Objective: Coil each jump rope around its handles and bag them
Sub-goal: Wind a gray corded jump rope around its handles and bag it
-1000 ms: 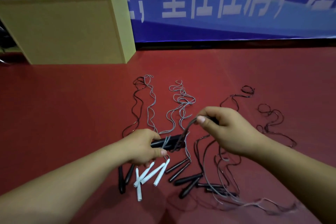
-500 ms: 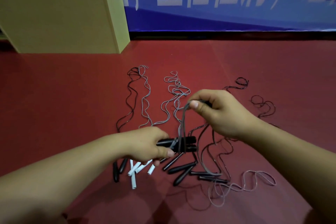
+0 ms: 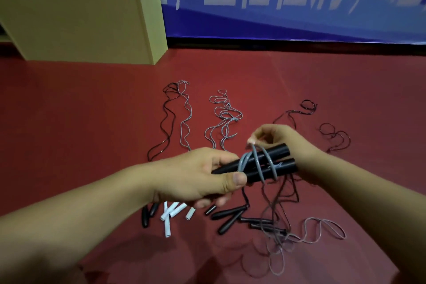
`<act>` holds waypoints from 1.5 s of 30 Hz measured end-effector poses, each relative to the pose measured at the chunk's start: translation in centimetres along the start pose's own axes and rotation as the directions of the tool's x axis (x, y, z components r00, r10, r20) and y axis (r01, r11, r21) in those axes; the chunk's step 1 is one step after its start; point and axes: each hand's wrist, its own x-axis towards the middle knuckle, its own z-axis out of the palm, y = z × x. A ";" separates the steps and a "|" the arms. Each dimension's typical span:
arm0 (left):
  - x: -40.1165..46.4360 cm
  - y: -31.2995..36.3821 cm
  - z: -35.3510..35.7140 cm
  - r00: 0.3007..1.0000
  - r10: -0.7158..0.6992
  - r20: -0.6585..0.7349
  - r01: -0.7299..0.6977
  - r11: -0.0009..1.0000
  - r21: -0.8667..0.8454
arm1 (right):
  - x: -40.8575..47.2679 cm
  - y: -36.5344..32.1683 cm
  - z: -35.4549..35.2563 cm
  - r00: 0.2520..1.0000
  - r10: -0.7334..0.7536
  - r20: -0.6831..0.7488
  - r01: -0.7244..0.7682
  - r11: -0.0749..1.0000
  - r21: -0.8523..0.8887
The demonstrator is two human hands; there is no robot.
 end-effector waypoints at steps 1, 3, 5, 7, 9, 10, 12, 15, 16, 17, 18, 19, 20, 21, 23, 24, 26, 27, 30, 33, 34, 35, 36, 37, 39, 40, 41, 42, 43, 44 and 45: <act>0.0 -0.1 0.0 1.000 0.010 -0.021 -0.010 0.999 -0.034 | -0.2 -0.1 0.1 0.999 -0.003 0.035 0.003 1.000 0.000; 0.1 -0.3 -0.2 0.998 0.011 -0.064 -0.017 0.996 -0.082 | -0.4 0.0 0.5 0.997 -0.031 0.072 0.043 0.985 -0.169; 0.3 -0.4 -0.4 0.994 0.000 -0.112 -0.016 0.991 -0.136 | -0.7 -0.1 1.3 0.992 0.000 0.125 0.029 0.973 -0.229; 0.3 -0.6 -0.7 0.989 -0.003 -0.147 -0.027 0.979 -0.202 | -0.7 -0.1 2.1 0.987 0.052 0.152 -0.014 0.970 -0.242; 0.3 -0.7 -1.2 0.986 -0.013 -0.165 -0.028 0.969 -0.245 | -0.6 0.1 2.3 0.980 0.122 0.155 -0.069 0.948 -0.310; 0.2 -0.9 -1.4 0.988 -0.014 -0.156 -0.028 0.965 -0.260 | -0.6 0.1 2.3 0.977 0.149 0.151 -0.091 0.937 -0.336; 0.0 -1.1 -1.9 0.992 -0.008 -0.123 -0.028 0.957 -0.288 | -0.9 0.0 2.4 0.967 0.190 0.168 -0.120 0.926 -0.358; 0.0 -1.3 -2.2 0.989 -0.022 -0.146 -0.017 0.966 -0.257 | -1.4 -0.6 2.8 0.959 0.206 0.195 -0.131 0.931 -0.339; 0.1 -1.3 -2.2 0.981 -0.043 -0.188 -0.002 0.973 -0.229 | -1.5 -0.6 2.9 0.959 0.196 0.207 -0.126 0.943 -0.308; 0.3 -1.5 -2.2 0.969 -0.068 -0.239 0.018 0.979 -0.205 | -1.5 -0.6 3.1 0.959 0.186 0.213 -0.127 0.957 -0.262; 0.6 -1.6 -2.3 0.952 -0.093 -0.292 0.039 0.982 -0.186 | -1.6 -0.9 3.2 0.961 0.173 0.215 -0.127 0.968 -0.216; 0.8 -1.8 -2.3 0.932 -0.119 -0.343 0.065 0.984 -0.166 | -1.7 -1.0 3.3 0.964 0.157 0.213 -0.119 0.976 -0.180; 1.0 -2.1 -2.3 0.909 -0.137 -0.393 0.095 0.988 -0.126 | -1.7 -1.2 3.4 0.969 0.136 0.206 -0.105 0.982 -0.157; 1.1 -2.5 -2.4 0.887 -0.138 -0.441 0.123 0.990 -0.064 | -1.8 -1.4 3.5 0.974 0.116 0.193 -0.090 0.986 -0.141; 1.4 -3.0 -2.5 0.850 -0.104 -0.517 0.151 0.987 0.050 | -1.9 -1.8 3.5 0.983 0.087 0.161 -0.061 0.985 -0.163; 1.6 -3.2 -2.7 0.834 -0.084 -0.546 0.155 0.984 0.084 | -2.0 -1.9 3.4 0.986 0.077 0.146 -0.046 0.978 -0.205; 2.0 -3.6 -3.0 0.795 -0.053 -0.604 0.164 0.978 0.130 | -2.0 -2.0 3.2 0.990 0.066 0.129 -0.028 0.960 -0.277; 2.1 -3.7 -3.2 0.776 -0.040 -0.630 0.170 0.974 0.148 | -2.0 -2.0 3.0 0.990 0.065 0.124 -0.024 0.951 -0.308; 2.4 -3.9 -3.8 0.742 -0.008 -0.670 0.189 0.962 0.198 | -1.9 -2.1 2.3 0.990 0.078 0.116 -0.021 0.902 -0.432; 2.4 -4.3 -4.4 0.729 0.022 -0.685 0.231 0.933 0.276 | -2.0 -2.3 1.9 0.988 0.095 0.120 -0.020 0.858 -0.512; 2.4 -4.5 -4.7 0.719 0.023 -0.695 0.257 0.920 0.297 | -2.1 -2.3 1.8 0.989 0.093 0.117 -0.017 0.847 -0.532; 2.4 -4.7 -5.0 0.710 0.017 -0.704 0.287 0.906 0.311 | -2.1 -2.4 1.7 0.991 0.085 0.108 -0.012 0.835 -0.550; 2.3 -5.0 -5.2 0.706 0.002 -0.708 0.317 0.893 0.320 | -2.2 -2.4 1.6 0.994 0.066 0.093 -0.003 0.826 -0.564; 2.3 -5.3 -5.3 0.709 -0.019 -0.705 0.349 0.878 0.328 | -2.2 -2.5 1.5 0.997 0.037 0.074 0.011 0.822 -0.570; 2.3 -5.6 -5.2 0.727 -0.060 -0.684 0.411 0.837 0.362 | -2.2 -2.5 1.4 0.998 -0.033 0.055 0.058 0.828 -0.558; 2.4 -5.7 -5.1 0.742 -0.074 -0.666 0.431 0.814 0.389 | -2.2 -2.4 1.4 0.996 -0.063 0.055 0.083 0.834 -0.545; 2.5 -5.8 -4.8 0.760 -0.085 -0.645 0.442 0.795 0.416 | -2.1 -2.3 1.4 0.994 -0.094 0.058 0.111 0.840 -0.532; 2.5 -5.6 -4.5 0.781 -0.098 -0.616 0.445 0.780 0.440 | -2.1 -2.2 1.4 0.991 -0.125 0.057 0.136 0.842 -0.522; 2.5 -5.4 -4.1 0.808 -0.115 -0.578 0.444 0.764 0.468 | -2.0 -2.2 1.5 0.987 -0.153 0.046 0.154 0.844 -0.514; 2.5 -5.1 -3.8 0.835 -0.127 -0.535 0.438 0.741 0.509 | -1.8 -2.1 1.5 0.984 -0.179 0.026 0.166 0.842 -0.513; 2.6 -4.8 -3.4 0.863 -0.129 -0.488 0.427 0.705 0.567 | -1.7 -2.1 1.6 0.980 -0.201 -0.002 0.171 0.838 -0.518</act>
